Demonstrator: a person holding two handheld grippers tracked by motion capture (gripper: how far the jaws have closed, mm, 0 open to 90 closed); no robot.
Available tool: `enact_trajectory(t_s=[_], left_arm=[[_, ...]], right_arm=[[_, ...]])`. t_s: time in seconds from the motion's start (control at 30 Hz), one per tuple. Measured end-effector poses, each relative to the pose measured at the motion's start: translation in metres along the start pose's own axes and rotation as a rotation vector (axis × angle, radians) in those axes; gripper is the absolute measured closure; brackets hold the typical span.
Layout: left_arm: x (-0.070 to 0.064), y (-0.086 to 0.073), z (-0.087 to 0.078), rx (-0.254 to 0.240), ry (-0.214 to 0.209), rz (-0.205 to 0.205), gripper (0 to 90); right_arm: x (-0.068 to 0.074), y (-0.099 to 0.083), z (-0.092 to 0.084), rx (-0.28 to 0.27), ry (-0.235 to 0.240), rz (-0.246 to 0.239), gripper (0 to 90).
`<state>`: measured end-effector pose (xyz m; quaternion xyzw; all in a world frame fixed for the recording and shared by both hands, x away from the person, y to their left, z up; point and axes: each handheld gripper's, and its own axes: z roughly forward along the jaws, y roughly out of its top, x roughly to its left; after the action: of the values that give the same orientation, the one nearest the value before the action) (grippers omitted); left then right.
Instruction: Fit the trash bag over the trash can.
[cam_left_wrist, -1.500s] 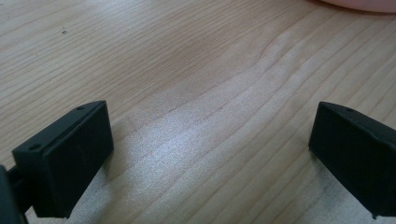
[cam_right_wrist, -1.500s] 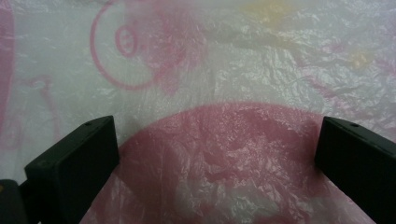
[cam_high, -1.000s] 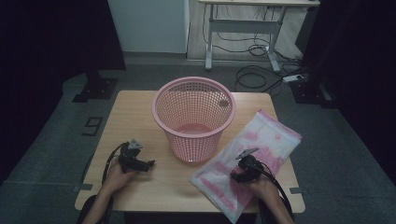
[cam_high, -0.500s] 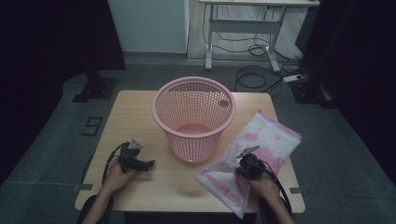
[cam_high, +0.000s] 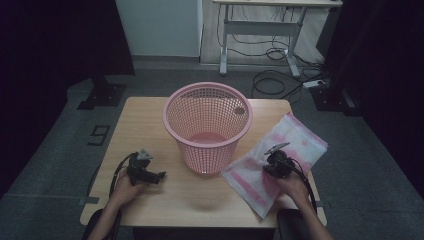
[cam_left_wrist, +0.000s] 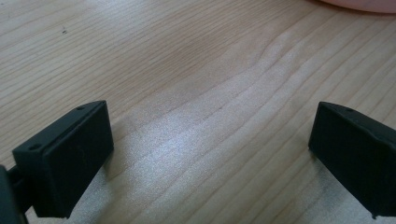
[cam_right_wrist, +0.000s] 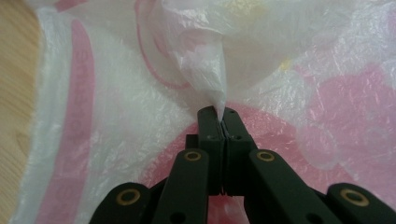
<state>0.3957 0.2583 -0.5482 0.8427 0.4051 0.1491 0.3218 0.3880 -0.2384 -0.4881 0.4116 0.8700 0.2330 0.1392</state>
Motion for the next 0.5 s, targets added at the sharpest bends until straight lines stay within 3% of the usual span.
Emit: enact_trajectory(t_s=[0.5], left_arm=[[0.0,0.0,0.0,0.0,0.0,0.0,0.0]], right_arm=[[-0.035,0.04,-0.032,0.003,-0.059,0.027,88.2]])
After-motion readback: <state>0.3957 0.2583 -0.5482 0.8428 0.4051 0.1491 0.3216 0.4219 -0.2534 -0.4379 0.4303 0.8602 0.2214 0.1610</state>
